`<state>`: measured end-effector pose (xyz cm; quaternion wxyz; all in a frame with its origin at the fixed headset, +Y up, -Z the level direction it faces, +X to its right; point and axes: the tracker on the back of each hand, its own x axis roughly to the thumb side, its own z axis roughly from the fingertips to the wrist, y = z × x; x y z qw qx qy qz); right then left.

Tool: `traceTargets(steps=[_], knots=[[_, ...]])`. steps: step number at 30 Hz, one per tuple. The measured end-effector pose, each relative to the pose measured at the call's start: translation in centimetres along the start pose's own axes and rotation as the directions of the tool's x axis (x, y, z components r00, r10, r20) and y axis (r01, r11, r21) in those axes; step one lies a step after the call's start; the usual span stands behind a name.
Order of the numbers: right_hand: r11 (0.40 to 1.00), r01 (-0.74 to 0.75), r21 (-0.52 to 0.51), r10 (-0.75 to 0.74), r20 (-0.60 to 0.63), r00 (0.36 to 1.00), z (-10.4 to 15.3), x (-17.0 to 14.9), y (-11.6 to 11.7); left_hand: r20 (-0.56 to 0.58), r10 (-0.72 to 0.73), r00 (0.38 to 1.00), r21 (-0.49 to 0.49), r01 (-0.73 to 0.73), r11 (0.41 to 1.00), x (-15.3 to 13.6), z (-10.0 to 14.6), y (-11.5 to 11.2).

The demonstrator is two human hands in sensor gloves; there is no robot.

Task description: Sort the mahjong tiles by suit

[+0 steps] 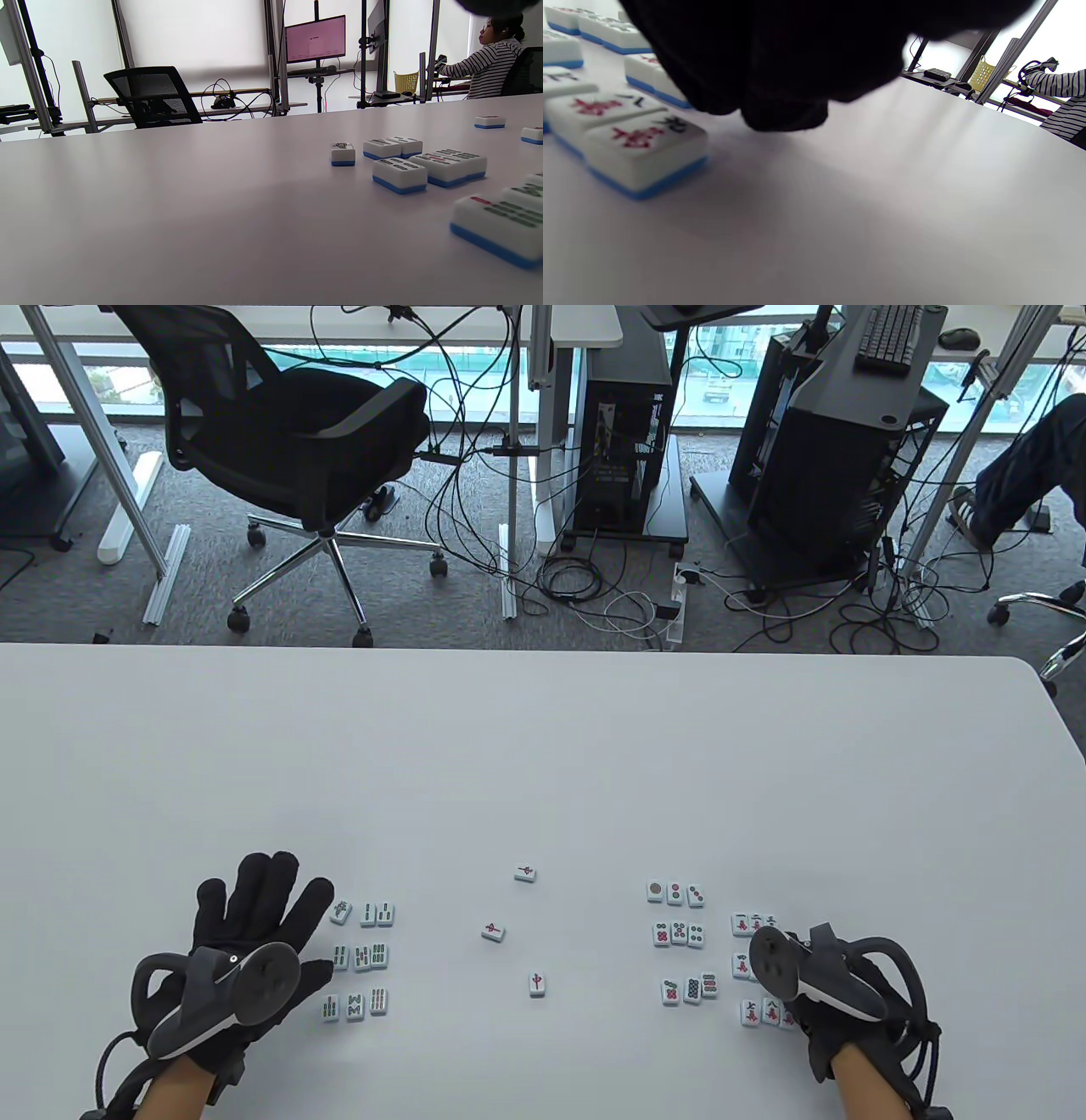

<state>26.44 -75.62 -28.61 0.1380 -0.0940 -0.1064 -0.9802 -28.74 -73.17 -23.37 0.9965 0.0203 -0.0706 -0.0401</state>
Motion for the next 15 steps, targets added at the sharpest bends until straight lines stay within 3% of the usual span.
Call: traceTargets(steps=[11,15], knots=[[0.999,-0.035,0.005,0.035,0.015,0.999,0.0,0.8,0.1,-0.003,0.006,1.0,-0.006,-0.006,1.0,-0.2,0.0,0.0],[0.998,0.014,-0.063,-0.015,-0.003,1.0,0.8,0.2,-1.2,-0.002,0.004,1.0,-0.009,-0.004,1.0,-0.2,0.0,0.0]])
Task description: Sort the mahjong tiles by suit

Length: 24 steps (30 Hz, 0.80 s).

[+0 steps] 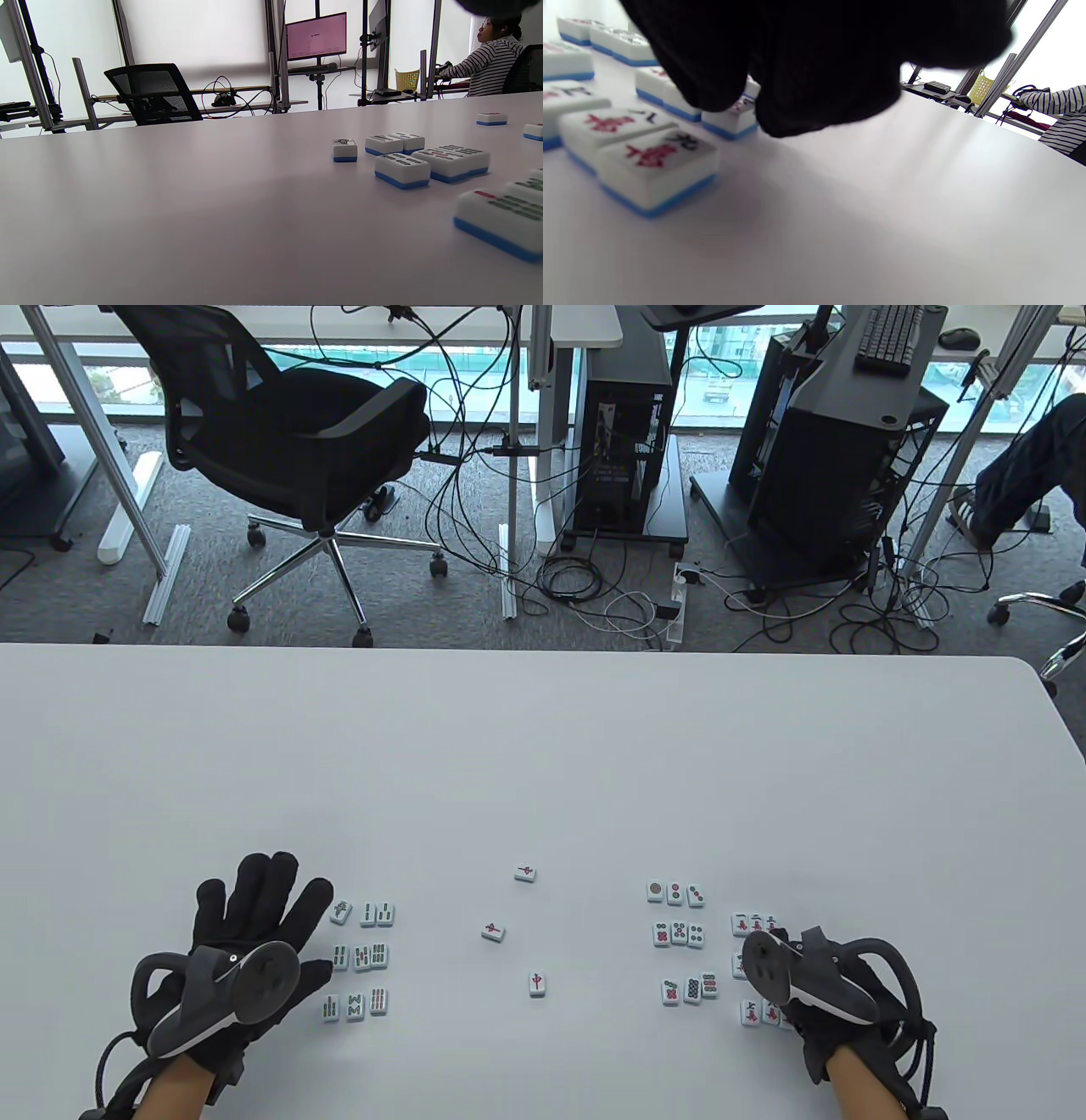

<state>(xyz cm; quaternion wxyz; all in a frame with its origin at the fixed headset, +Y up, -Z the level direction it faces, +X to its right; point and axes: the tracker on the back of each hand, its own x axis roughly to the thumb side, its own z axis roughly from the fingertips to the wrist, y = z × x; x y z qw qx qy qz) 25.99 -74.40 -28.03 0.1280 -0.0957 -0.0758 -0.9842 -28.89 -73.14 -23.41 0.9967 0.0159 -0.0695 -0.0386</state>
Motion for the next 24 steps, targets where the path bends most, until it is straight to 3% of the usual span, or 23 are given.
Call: traceTargets(steps=[3,7,11,18,24], knots=[[0.99,0.067,-0.122,-0.068,-0.008,0.998,0.7,-0.4,-1.6,0.002,0.008,1.0,0.0,-0.008,1.0,-0.1,0.0,0.0],[0.926,0.209,-0.314,-0.209,0.033,0.977,1.9,-0.5,-4.1,-0.003,0.009,1.0,-0.003,-0.009,1.0,-0.1,0.0,0.0],[0.867,0.273,-0.416,-0.257,0.095,0.962,2.9,-0.1,-5.5,-0.009,-0.004,1.0,-0.005,0.004,1.0,0.0,0.0,0.0],[0.866,0.178,-0.468,-0.127,0.138,0.982,3.5,1.5,-4.7,-0.014,-0.017,1.0,-0.01,0.017,1.0,0.0,0.0,0.0],[0.884,0.178,-0.432,-0.128,0.143,0.981,2.6,2.0,-2.6,-0.02,-0.021,1.0,-0.015,0.021,1.0,-0.1,0.0,0.0]])
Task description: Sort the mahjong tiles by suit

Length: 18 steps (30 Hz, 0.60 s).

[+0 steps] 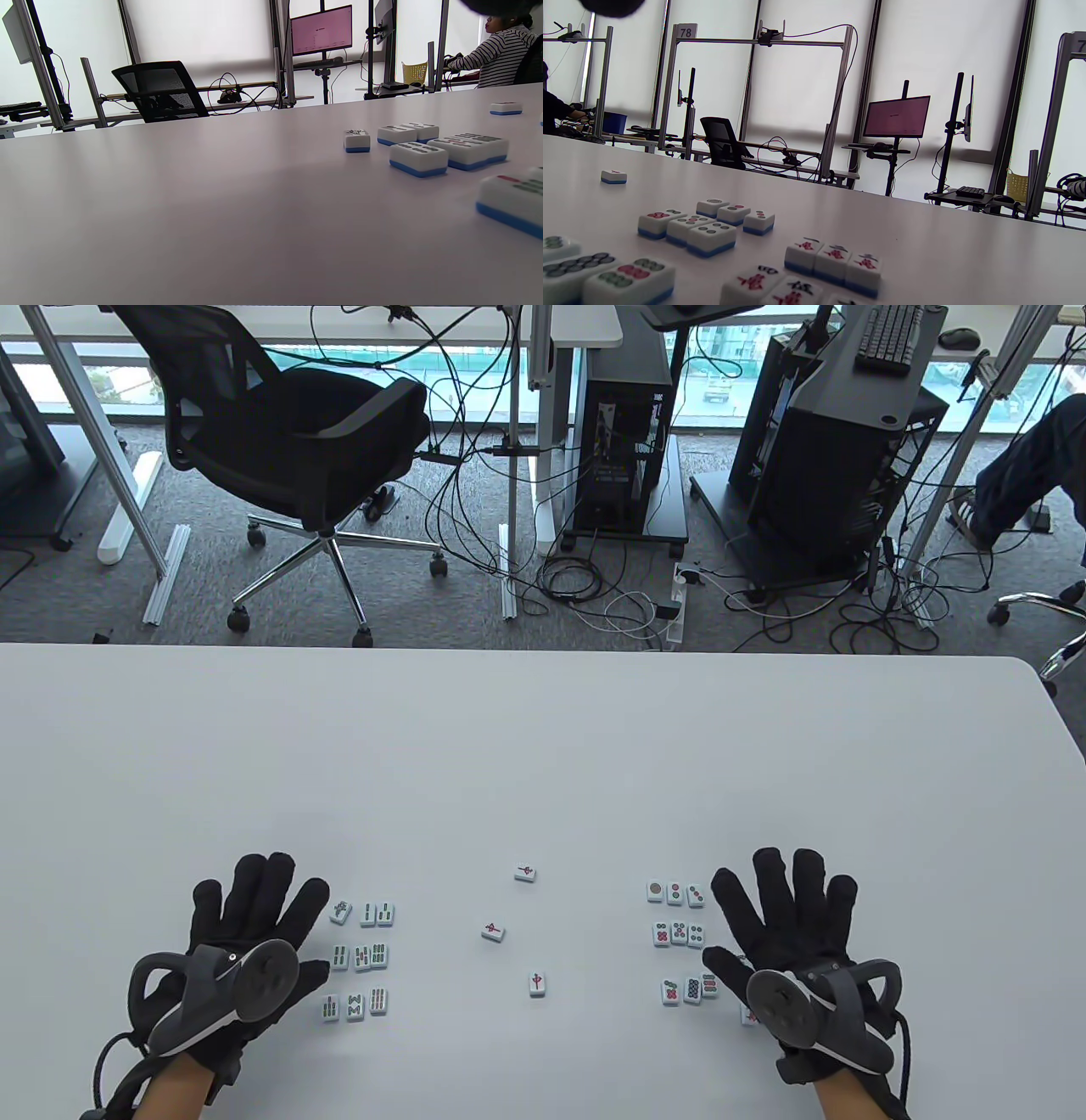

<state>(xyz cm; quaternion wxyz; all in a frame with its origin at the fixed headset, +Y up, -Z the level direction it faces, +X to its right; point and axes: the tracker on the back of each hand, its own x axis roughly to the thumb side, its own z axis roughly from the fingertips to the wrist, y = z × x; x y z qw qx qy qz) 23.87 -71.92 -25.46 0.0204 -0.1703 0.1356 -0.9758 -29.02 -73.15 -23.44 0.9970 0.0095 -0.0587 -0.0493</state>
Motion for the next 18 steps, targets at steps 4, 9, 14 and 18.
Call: traceTargets(steps=[4,9,14,18], knots=[[1.0,-0.019,-0.001,0.019,0.001,1.0,0.1,-0.1,0.5,-0.003,-0.002,1.0,0.005,0.002,1.0,0.0,0.0,0.0],[1.0,-0.028,-0.001,0.028,-0.014,1.0,0.3,-0.3,0.5,0.0,-0.011,1.0,0.01,0.011,1.0,0.2,-0.1,0.1],[1.0,-0.031,-0.005,0.031,-0.022,0.999,0.5,-0.5,0.0,-0.001,0.006,1.0,0.049,-0.006,0.999,0.6,-0.2,0.8],[0.999,-0.001,-0.032,0.0,-0.029,1.0,0.6,-0.5,-0.6,0.033,0.059,0.998,0.111,-0.062,0.992,2.0,-0.7,2.6]])
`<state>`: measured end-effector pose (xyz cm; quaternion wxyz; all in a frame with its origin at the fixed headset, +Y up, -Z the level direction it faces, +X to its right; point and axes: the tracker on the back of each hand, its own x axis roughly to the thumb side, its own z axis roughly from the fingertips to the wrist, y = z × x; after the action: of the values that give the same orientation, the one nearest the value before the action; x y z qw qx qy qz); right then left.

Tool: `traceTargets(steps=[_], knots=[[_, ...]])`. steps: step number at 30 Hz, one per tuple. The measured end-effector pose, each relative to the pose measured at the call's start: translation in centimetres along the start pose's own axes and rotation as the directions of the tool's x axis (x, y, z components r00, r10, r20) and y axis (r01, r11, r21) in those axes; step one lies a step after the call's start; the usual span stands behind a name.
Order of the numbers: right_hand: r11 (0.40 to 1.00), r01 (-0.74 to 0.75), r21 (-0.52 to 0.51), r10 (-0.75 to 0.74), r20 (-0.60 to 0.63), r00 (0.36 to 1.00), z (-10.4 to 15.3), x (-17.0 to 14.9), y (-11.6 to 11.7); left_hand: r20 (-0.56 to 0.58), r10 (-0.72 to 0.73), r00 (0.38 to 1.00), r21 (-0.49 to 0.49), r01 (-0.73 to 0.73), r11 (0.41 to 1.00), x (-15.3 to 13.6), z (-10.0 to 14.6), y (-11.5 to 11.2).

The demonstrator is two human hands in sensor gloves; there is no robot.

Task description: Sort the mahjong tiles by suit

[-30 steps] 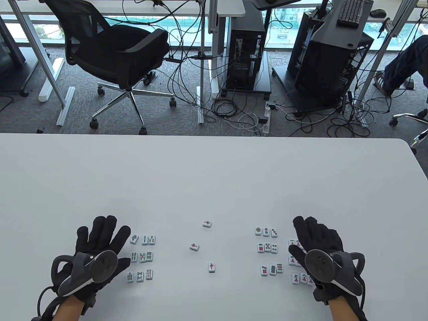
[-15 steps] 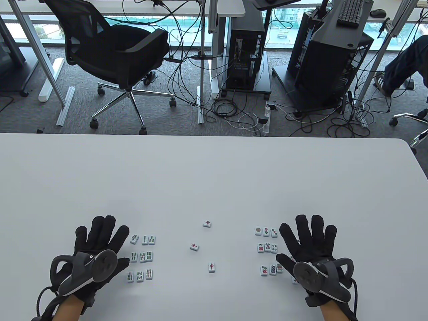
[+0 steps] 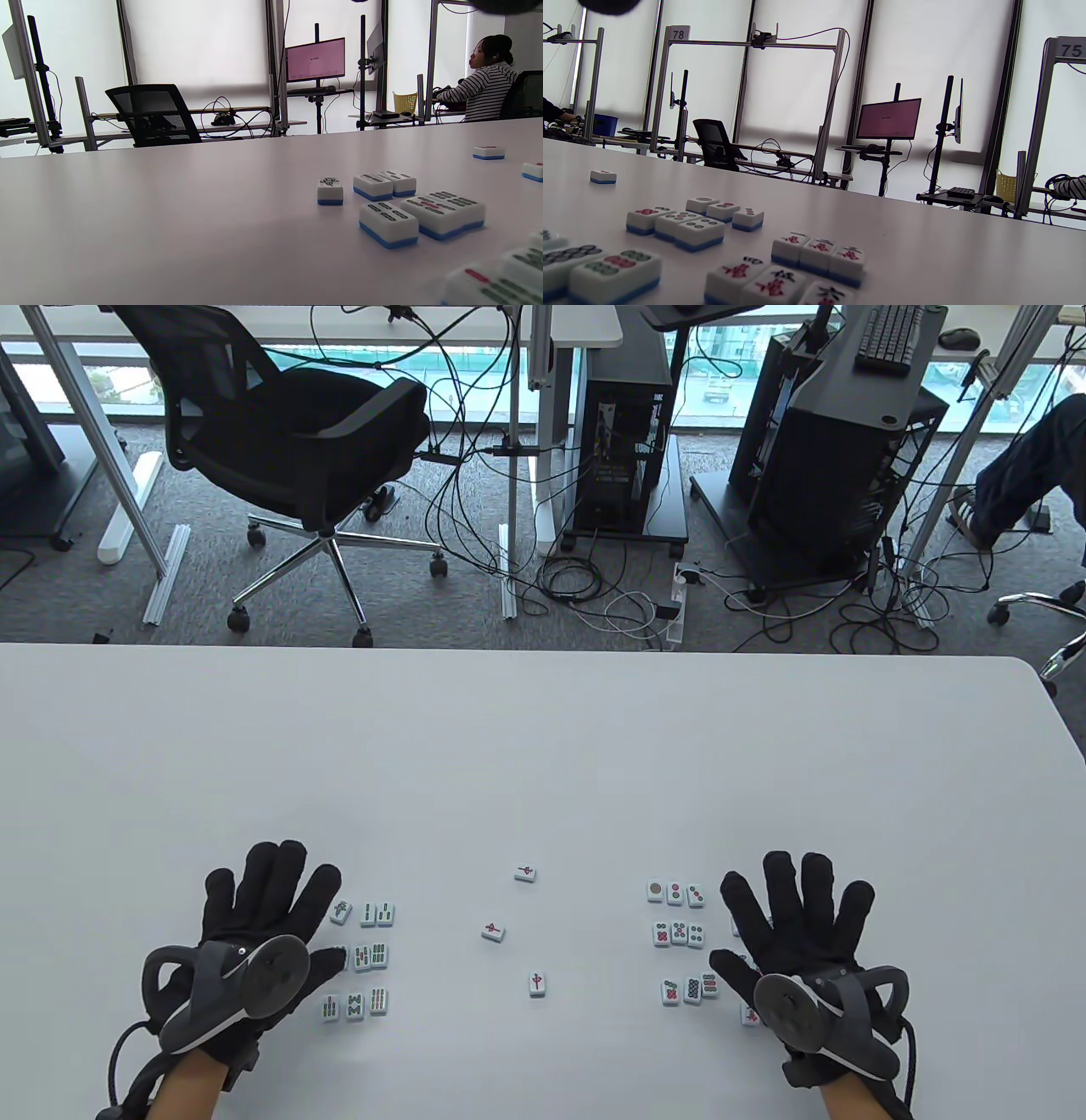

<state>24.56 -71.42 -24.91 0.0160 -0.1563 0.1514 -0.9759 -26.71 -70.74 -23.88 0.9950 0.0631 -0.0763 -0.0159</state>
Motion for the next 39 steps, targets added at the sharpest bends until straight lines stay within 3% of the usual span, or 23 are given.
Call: traceTargets(steps=[5,9,14,17,21,27,39], knots=[[0.999,0.021,-0.028,-0.021,0.005,1.0,0.1,0.1,-0.7,0.076,0.035,0.997,0.025,-0.036,0.999,4.0,-2.2,1.8],[0.999,0.023,-0.036,-0.023,0.017,1.0,0.3,0.2,-0.9,0.152,-0.078,0.985,0.041,0.073,0.996,8.7,-4.6,2.3],[0.999,0.03,-0.031,-0.03,0.016,0.999,0.4,0.1,-0.9,0.177,-0.19,0.966,0.006,0.192,0.981,13.4,-7.4,1.2],[0.999,0.042,-0.029,-0.041,0.019,0.999,0.4,0.1,-0.8,0.158,-0.216,0.964,-0.07,0.229,0.971,15.3,-8.9,-0.2],[0.998,0.052,-0.025,-0.051,0.026,0.998,0.4,0.1,-0.7,0.12,-0.303,0.946,-0.19,0.321,0.928,16.7,-10.0,-2.0],[0.999,0.045,-0.018,-0.044,0.031,0.999,0.4,0.2,-0.7,0.124,-0.323,0.938,-0.344,0.346,0.873,18.0,-10.7,-4.5],[0.999,0.037,0.0,-0.037,0.033,0.999,0.5,0.3,-0.5,0.138,-0.291,0.947,-0.365,0.321,0.874,19.4,-10.5,-5.5]])
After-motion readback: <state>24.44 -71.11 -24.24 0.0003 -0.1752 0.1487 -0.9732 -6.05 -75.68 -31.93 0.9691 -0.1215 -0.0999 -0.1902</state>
